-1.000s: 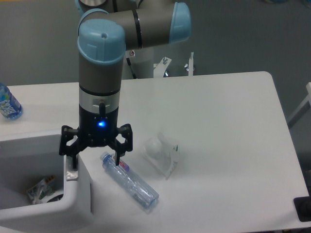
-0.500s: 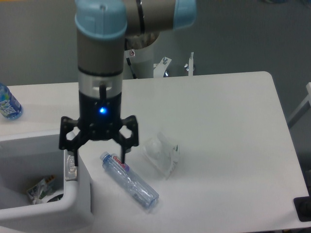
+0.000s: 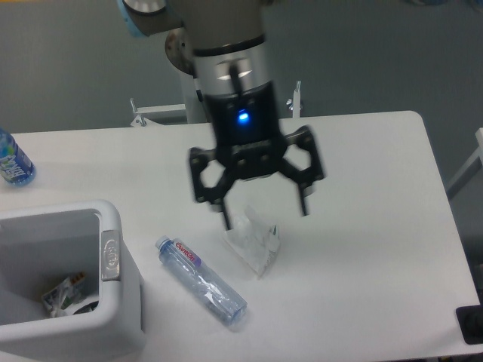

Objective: Open the trash can
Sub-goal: 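Lift the gripper away from the opened trash can and retract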

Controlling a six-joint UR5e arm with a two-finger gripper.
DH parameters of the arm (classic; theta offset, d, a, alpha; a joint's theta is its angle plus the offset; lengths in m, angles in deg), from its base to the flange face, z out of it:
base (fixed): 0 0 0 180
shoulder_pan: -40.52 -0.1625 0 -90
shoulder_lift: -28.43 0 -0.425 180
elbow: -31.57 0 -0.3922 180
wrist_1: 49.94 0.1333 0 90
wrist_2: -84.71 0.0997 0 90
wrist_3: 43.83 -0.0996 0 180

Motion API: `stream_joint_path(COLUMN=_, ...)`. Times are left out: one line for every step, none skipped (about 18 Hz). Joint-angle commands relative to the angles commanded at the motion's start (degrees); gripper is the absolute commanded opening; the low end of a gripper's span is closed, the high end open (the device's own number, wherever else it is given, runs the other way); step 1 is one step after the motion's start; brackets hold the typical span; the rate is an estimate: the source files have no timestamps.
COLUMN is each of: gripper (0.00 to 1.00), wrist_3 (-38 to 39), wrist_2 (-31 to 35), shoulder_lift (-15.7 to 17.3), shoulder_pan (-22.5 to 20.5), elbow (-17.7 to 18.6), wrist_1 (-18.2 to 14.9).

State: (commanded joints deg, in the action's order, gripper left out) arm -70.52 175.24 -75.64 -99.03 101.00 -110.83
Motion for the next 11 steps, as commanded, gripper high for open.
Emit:
stream_joint_path(gripper=1.0, wrist_3=-3.34, wrist_2=-0.09, shoulder_lift=0.09, shoulder_pan=-1.58, elbow=0.18, wrist_1=-1.23)
stream_joint_path(gripper=1.0, wrist_3=-6.33, wrist_2=-0.17, shoulder_lift=0.09, shoulder_pan=-2.9, elbow=0.18, wrist_1=-2.2)
stream_joint_path(gripper=1.0, wrist_3=-8.88, wrist_2=-0.18, shoulder_lift=0.09, shoulder_pan=-4.13, elbow=0.18, wrist_1=-2.9)
stream_joint_path(gripper=1.0, wrist_3=-11.34, wrist_2=-0.09, shoulder_lift=0.09, shoulder_pan=-5.02, elbow=0.18, wrist_1=-3.35)
stream_joint_path(gripper=1.0, wrist_3=-14.07, wrist_2=-0.17, shoulder_lift=0.09, shoulder_pan=-6.16, elbow=0.27, wrist_1=-3.7)
stream_joint_path(gripper=1.0, wrist_3=-17.23, wrist_2=-0.26, shoulder_lift=0.09, shoulder_pan=-7.47, elbow=0.62, wrist_1=-4.22)
stream_joint_path(gripper=1.0, wrist_3=-20.56, wrist_2=-0.35, shoulder_lift=0.17, shoulder_pan=-8.7, elbow=1.14, wrist_1=-4.4)
stream_joint_path(gripper=1.0, wrist_3=-23.99, wrist_2=-0.44, shoulder_lift=0.18, shoulder_pan=-9.5, elbow=1.67, wrist_1=-4.49)
stream_joint_path(gripper=1.0, wrist_3=-27.16, wrist_2=-0.44, shoulder_lift=0.18, shoulder_pan=-10.55, elbow=2.02, wrist_1=-4.49)
stream_joint_path(gripper=1.0, wrist_3=-29.97, wrist_2=-0.61, shoulder_lift=0.18, shoulder_pan=-11.52, elbow=2.37, wrist_1=-4.49)
stream_joint_path(gripper=1.0, wrist_3=-32.26, wrist_2=-0.62, shoulder_lift=0.18, shoulder_pan=-12.31, elbow=2.81, wrist_1=-4.49)
